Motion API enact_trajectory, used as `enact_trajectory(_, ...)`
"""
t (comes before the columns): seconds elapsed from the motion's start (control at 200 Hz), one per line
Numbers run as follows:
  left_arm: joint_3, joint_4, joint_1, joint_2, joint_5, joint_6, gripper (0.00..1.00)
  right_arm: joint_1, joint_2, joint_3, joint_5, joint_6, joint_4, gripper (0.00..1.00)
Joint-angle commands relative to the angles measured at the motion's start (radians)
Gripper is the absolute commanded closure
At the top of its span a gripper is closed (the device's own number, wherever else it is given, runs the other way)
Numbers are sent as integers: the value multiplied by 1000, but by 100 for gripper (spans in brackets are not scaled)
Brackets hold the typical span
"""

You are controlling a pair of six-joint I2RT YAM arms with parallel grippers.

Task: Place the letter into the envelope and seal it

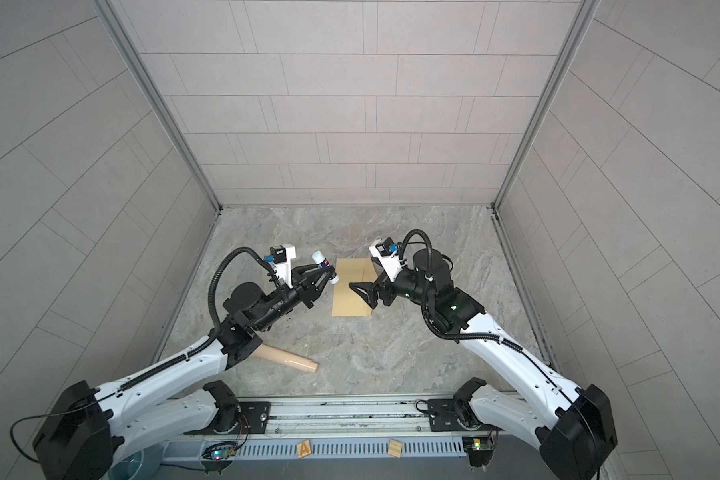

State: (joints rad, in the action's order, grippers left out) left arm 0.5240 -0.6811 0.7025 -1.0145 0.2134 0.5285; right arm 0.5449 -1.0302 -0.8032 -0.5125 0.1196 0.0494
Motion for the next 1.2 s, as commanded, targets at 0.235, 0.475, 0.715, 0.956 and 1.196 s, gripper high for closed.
enact_trajectory(0.235, 57, 48, 3, 5, -115, 223, 100, 51, 19, 179, 157, -39, 478, 6)
enact_trajectory(0.475, 68, 43, 3, -6, -128, 300, 100, 219, -63, 219, 271, -302, 583, 3)
enact_trajectory(0.715, 65, 22, 3, -10, -134, 369, 100, 307, -193, 256, 444, -340, 864, 7)
enact_trajectory(0.956, 59, 6, 4, -5, -138, 396, 100, 347, -298, 268, 509, -336, 1071, 27)
enact_trajectory(1.196, 56, -4, 3, -6, -135, 396, 100, 357, -324, 258, 524, -303, 1102, 41)
